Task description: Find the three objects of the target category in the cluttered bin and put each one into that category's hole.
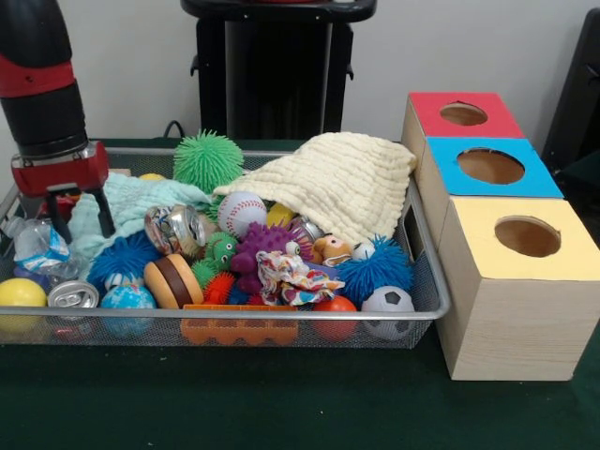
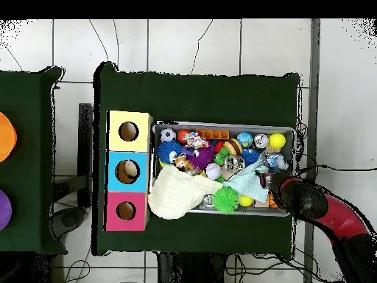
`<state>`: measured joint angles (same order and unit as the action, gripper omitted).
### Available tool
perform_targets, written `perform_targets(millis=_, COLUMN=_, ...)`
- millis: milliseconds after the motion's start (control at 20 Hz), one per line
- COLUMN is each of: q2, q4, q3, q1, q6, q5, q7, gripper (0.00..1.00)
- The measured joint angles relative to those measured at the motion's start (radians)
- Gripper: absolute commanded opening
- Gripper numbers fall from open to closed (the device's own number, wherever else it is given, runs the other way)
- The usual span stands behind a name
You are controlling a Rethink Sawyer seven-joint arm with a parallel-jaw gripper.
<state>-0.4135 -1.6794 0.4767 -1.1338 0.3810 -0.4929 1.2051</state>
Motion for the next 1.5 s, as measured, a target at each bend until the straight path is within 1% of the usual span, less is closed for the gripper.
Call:
perform_targets(millis=400, q2=-0.024, q4=0.000, q3=0.000, q1=0.004, q6=0.002, q5=0.008, q7=0.000, gripper=1.00)
perform_targets(millis=600, q2=-0.074, q4=-0.001, q3=0.000, q1=0.023, q6=0.021, q5=0.030, q7=0.000, gripper=1.00)
perform_targets(millis=700, q2=-0.088, q4=-0.001, q3=0.000, q1=0.028, q6=0.026, q5=0.037, q7=0.000, gripper=1.00)
perform_targets(millis=750, q2=-0.107, q4=-0.001, q3=0.000, q1=0.037, q6=0.030, q5=0.049, q7=0.000, gripper=1.00)
perform_targets(millis=1050, q2=-0.135, q4=-0.001, q3=0.000, q1=0.056, q6=0.030, q5=0.062, q7=0.000, gripper=1.00)
perform_targets(millis=1300, q2=-0.135, q4=0.000, q3=0.000, q1=0.066, q6=0.030, q5=0.062, q7=0.000, gripper=1.00)
perform_targets(millis=1500, q2=-0.109, q4=0.015, q3=0.000, q1=0.069, q6=0.024, q5=0.061, q7=0.000, gripper=1.00)
